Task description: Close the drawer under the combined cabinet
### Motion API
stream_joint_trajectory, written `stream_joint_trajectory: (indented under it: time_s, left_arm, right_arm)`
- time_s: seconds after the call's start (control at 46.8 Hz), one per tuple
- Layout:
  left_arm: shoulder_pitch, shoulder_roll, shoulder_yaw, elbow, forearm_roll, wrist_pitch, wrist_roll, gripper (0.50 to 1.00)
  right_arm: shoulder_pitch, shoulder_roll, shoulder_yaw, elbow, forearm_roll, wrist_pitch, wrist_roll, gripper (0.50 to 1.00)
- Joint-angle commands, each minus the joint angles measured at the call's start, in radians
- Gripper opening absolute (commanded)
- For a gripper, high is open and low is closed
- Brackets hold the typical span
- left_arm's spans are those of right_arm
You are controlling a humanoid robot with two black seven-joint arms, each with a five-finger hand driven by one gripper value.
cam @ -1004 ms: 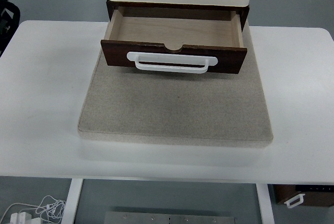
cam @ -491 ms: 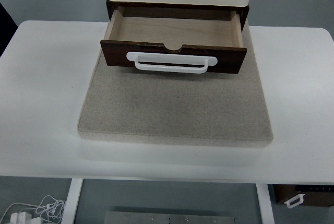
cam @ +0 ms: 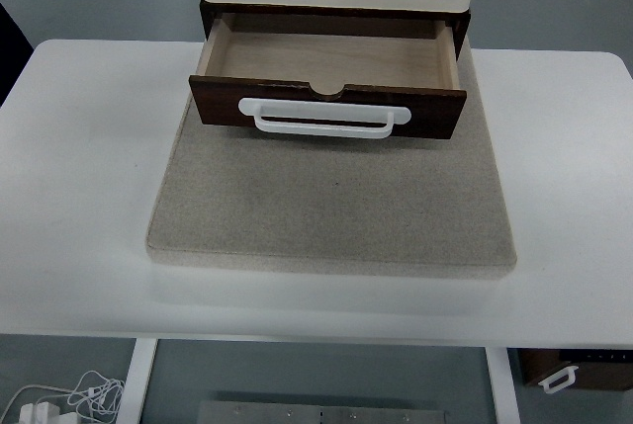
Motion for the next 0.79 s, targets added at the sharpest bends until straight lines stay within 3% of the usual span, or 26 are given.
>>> stream_joint_trajectory:
  time_s: [0.0,0.256,0.555,0.769]
  left_arm:
    - [-0.002,-0.002,0.06,-0.032,0.095,-0.027,0.01,1.0]
    - [-0.025,-0.033,0.176,-0.089,0.231,-0.116,0.108,1.0]
    - [-0.108,-0.119,0.254,-0.101,0.27,-0.24,0.341,1.0]
    - [-0.178,-0.171,0.38,-0.1,0.333,-0.234,0.418,1.0]
  right_arm:
    - [0.0,0.0,0.0,0.0,0.0,0.0,-0.001,0.952]
    - [0.0,0.0,0.0,0.0,0.0,0.0,-0.001,0.952]
    - [0.0,0.0,0.0,0.0,0.0,0.0,0.001,0.952]
    - [0.0,0.0,0.0,0.0,0.0,0.0,0.001,0.952]
